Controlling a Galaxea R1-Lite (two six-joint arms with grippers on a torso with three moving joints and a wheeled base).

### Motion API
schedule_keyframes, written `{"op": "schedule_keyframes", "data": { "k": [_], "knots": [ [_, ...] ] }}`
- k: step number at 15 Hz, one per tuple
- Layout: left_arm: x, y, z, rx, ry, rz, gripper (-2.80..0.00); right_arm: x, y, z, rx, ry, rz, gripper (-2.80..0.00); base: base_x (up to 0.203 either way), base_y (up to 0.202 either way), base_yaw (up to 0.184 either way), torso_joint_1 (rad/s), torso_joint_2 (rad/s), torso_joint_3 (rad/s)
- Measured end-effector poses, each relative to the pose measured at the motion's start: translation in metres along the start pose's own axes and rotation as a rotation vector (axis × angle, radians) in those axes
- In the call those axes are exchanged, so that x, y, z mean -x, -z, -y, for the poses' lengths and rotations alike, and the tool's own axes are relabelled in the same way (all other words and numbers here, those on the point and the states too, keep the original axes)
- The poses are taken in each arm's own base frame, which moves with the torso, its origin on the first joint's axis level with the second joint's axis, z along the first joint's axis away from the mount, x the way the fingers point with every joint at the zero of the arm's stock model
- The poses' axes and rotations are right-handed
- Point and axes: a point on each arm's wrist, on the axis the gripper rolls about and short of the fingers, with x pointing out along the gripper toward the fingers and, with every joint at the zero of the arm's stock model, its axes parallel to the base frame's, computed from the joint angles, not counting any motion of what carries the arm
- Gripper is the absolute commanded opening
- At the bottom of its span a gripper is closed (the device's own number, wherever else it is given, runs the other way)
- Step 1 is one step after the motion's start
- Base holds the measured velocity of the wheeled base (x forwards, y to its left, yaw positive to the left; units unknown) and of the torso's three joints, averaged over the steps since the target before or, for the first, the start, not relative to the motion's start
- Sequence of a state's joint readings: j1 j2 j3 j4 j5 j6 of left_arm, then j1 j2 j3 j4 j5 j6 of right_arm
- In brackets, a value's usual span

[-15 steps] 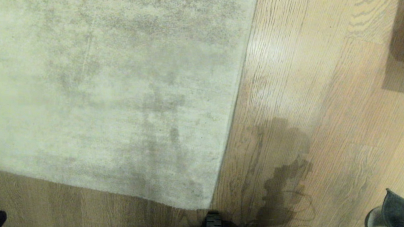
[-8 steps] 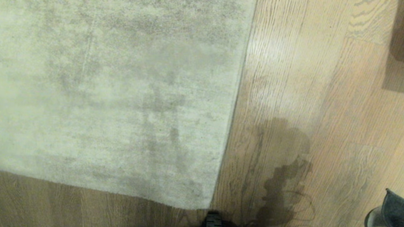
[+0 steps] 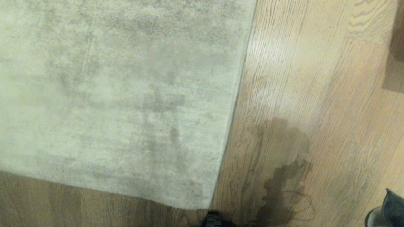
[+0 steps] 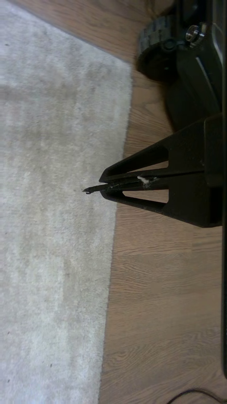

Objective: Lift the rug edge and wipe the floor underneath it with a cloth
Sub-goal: Put down the rag

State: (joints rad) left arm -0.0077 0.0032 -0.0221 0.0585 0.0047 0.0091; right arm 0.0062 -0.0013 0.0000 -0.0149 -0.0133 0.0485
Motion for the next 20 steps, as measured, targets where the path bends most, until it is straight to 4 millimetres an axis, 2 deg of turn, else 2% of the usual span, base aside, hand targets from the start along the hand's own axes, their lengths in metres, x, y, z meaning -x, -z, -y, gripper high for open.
{"op": "schedule_keyframes", "data": {
  "k": [20],
  "knots": [
    [-0.0003, -0.0001, 0.0000, -0.002, 0.000, 0.013, -2.80, 0.0000, 0.0000, 0.0000, 0.000, 0.000, 0.000, -2.80, 0.000, 0.000, 0.000, 0.000, 0.00, 0.000]
  ]
}}
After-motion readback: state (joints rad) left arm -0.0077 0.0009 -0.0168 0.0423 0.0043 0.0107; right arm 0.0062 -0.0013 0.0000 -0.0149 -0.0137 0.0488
